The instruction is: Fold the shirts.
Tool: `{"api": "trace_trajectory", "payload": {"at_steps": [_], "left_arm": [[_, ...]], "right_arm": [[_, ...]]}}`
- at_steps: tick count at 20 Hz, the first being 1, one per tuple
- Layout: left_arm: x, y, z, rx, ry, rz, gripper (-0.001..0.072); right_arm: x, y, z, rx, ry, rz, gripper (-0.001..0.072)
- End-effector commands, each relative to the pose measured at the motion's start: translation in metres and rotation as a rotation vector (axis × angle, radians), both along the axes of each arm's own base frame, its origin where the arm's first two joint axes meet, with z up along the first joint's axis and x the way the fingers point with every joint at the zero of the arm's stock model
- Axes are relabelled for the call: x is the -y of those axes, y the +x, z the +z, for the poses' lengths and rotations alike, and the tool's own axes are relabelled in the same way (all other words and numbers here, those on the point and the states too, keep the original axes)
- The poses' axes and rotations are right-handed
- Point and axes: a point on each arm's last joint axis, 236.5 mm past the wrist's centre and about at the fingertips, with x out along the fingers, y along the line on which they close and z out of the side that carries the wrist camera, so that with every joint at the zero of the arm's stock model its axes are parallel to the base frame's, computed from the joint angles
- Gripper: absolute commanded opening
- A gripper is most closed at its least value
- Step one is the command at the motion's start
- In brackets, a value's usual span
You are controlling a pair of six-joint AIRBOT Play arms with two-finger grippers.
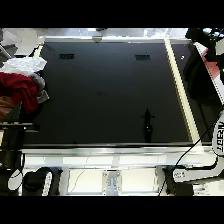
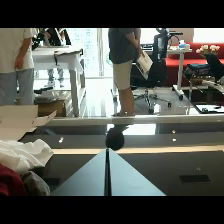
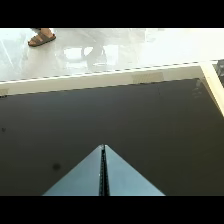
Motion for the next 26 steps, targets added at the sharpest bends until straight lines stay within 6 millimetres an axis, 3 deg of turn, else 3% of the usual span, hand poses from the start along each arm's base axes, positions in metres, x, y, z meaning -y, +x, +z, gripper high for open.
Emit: {"api": "trace_trajectory", "payload": {"at_steps": [1,4,5,6,8,10,12,13,14,18,20,23,25,26], "left_arm": [[0.000,0.001,-0.002,-0.005,0.000,0.000,0.0019],[0.002,0.004,-0.023,-0.091,0.001,-0.009,0.0021],[0.002,0.004,-0.021,-0.085,-0.025,-0.014,0.0022],[0.003,0.002,-0.011,-0.048,-0.075,-0.024,0.0022],[0.000,-0.008,0.032,0.098,-0.145,-0.032,0.0022],[0.000,-0.010,0.061,0.116,-0.156,-0.036,0.0022],[0.007,0.011,0.060,-0.055,-0.149,-0.052,0.0052],[0.009,0.026,0.057,-0.149,-0.146,-0.057,0.0138],[0.011,0.043,0.058,-0.221,-0.144,-0.060,0.0172],[0.010,0.117,0.064,-0.369,-0.131,-0.051,0.0175],[0.002,0.143,0.048,-0.426,-0.085,-0.017,0.0175],[-0.017,0.155,0.023,-0.497,-0.094,0.037,0.0175],[-0.041,0.153,0.023,-0.494,-0.163,0.101,0.0176],[-0.056,0.151,0.022,-0.491,-0.182,0.138,0.0223]], "right_arm": [[0.000,0.000,0.000,0.001,0.000,0.001,0.0018],[0.000,0.000,0.000,0.000,0.000,0.001,0.0018],[-0.001,0.000,0.001,0.002,0.000,0.001,0.0018],[0.000,0.000,0.000,0.001,0.000,0.001,0.0018],[0.000,0.000,0.001,0.001,0.000,0.001,0.0018],[0.000,0.000,0.001,0.001,0.000,0.001,0.0018],[0.000,0.000,0.001,0.002,0.000,0.001,0.0018],[-0.001,0.000,0.001,0.001,0.000,0.001,0.0018],[0.000,0.000,0.001,0.001,0.000,0.001,0.0018],[0.000,0.000,0.001,0.001,0.000,0.001,0.0018],[-0.001,0.000,0.001,0.001,0.000,0.001,0.0018],[-0.001,0.000,0.001,0.002,0.007,0.003,0.0018],[-0.002,0.000,0.001,0.004,0.011,0.004,0.0018],[-0.002,0.000,0.002,0.007,0.012,0.004,0.0019]]}}
